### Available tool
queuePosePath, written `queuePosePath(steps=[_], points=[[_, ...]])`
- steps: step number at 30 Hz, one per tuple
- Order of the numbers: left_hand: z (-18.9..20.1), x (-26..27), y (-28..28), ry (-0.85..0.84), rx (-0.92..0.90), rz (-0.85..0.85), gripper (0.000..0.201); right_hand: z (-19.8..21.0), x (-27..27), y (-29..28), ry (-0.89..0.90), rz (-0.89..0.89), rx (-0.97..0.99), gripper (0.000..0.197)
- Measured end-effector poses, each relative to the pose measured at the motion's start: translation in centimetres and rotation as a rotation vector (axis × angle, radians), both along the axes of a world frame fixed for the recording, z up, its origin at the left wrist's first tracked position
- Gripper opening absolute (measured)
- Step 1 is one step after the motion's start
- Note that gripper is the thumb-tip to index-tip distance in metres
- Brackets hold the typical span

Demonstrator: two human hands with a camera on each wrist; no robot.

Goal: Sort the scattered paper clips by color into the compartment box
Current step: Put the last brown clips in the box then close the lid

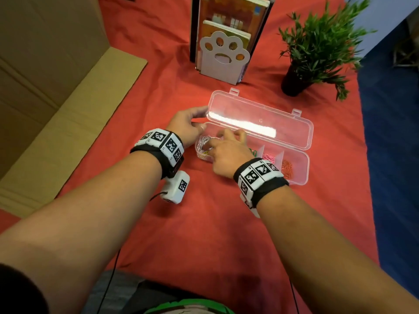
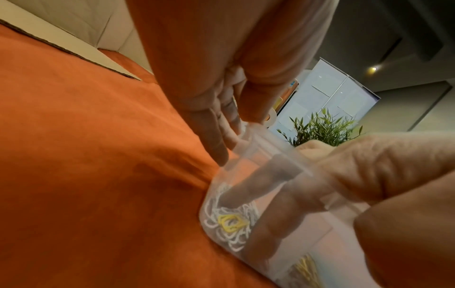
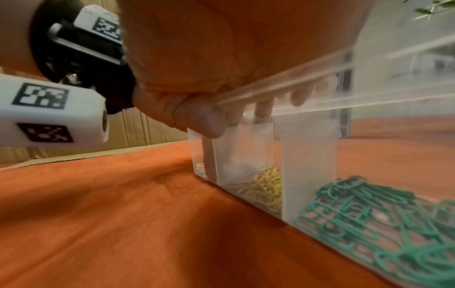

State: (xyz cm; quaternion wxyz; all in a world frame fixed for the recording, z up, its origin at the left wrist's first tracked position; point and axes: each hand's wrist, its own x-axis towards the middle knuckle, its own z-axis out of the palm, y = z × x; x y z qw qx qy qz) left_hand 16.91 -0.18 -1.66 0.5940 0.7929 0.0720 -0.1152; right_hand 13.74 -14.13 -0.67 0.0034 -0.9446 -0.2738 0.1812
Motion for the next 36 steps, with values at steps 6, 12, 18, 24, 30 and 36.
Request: queuePosePath(steps=[6,12,18,24,30,36], points=[[-0.4,0.0,-0.1,0.012,-0.056,0.027,0.047,0.5,-0.1,-0.5,0.002,0.019,0.011,0.037],[-0.6,0.1,-0.3,0.005,-0.061,0.038,0.048,1.3,-0.3,-1.4,0.057,-0.033,0.074,0.041],[-0.5,0.0,-0.3,-0.007,-0.067,0.055,0.047,1.3,-0.5,-2.6,0.128,-0.492,0.674,0.022],[-0.4,-0.1,-0.4,0.0,-0.074,0.084,0.047,2.0,-1.2,-4.5,0.225,-0.873,0.98,0.029],[-0.8,0.0,-0.4,0.017,-0.078,0.104,0.046,1.4,-1.9,-5.2,0.133,-0.827,0.852,0.019],[-0.9,0.0,-0.4,0.022,-0.089,0.103,0.049,2.1,-1.4,-7.1,-0.149,-0.824,0.683,0.019]])
